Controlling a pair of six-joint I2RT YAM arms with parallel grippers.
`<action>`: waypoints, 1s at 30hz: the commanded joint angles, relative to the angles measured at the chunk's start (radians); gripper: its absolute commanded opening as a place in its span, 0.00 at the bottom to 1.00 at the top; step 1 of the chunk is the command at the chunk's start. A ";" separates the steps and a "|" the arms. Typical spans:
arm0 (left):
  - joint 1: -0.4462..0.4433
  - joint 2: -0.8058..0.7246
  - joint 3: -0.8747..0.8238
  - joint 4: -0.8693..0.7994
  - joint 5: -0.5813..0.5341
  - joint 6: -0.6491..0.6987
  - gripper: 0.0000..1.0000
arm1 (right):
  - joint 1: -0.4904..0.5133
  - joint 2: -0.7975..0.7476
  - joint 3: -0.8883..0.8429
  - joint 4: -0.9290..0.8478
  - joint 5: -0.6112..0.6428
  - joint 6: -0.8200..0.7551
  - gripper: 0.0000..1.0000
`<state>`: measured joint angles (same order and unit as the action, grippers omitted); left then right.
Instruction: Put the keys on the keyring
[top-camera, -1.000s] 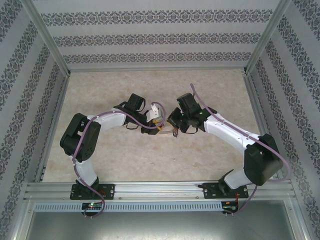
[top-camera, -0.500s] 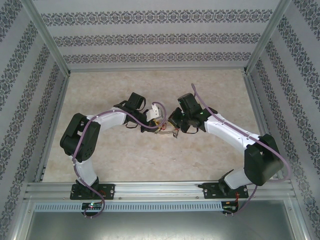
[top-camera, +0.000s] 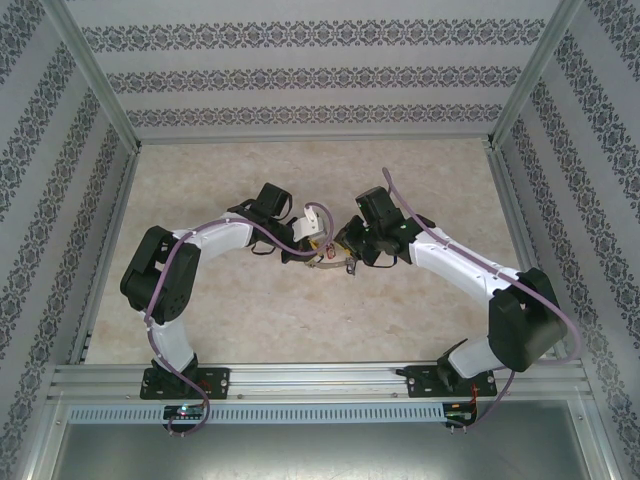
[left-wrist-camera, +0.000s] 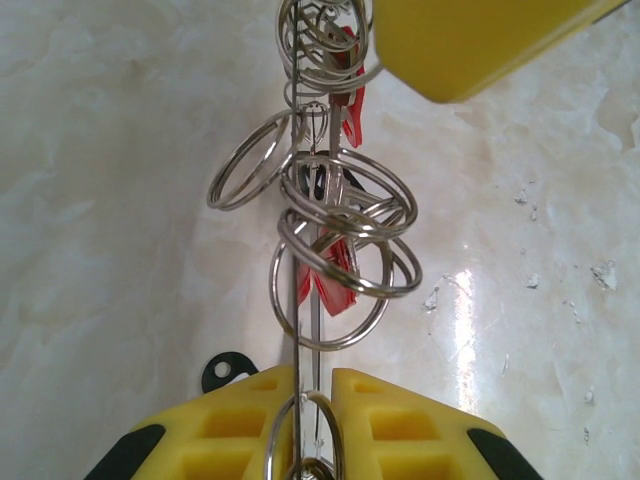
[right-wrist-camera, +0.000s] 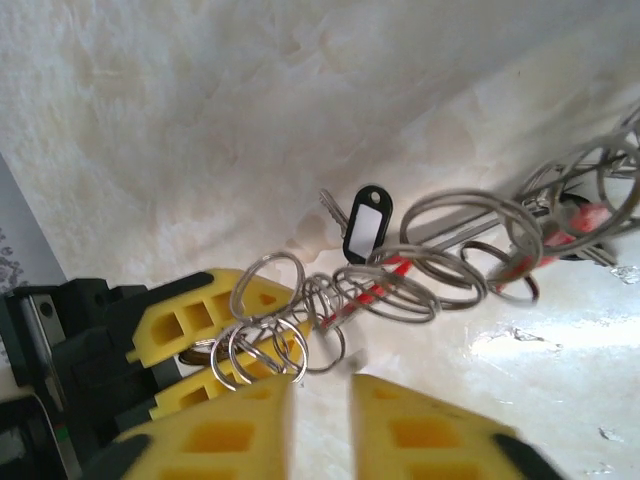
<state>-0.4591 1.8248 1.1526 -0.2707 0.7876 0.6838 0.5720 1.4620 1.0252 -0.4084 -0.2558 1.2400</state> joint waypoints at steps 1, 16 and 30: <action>-0.007 0.016 0.027 -0.036 -0.020 0.034 0.06 | -0.001 -0.054 0.023 -0.019 0.012 -0.074 0.33; -0.018 0.002 0.039 -0.060 -0.011 0.067 0.06 | -0.168 -0.361 -0.108 0.064 -0.028 -0.700 0.50; -0.036 0.006 0.038 -0.068 0.013 0.088 0.08 | -0.439 -0.168 -0.140 -0.062 -0.622 -2.171 0.55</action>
<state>-0.4782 1.8248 1.1698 -0.3004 0.7765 0.7345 0.1352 1.2392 0.8574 -0.4278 -0.7052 -0.6170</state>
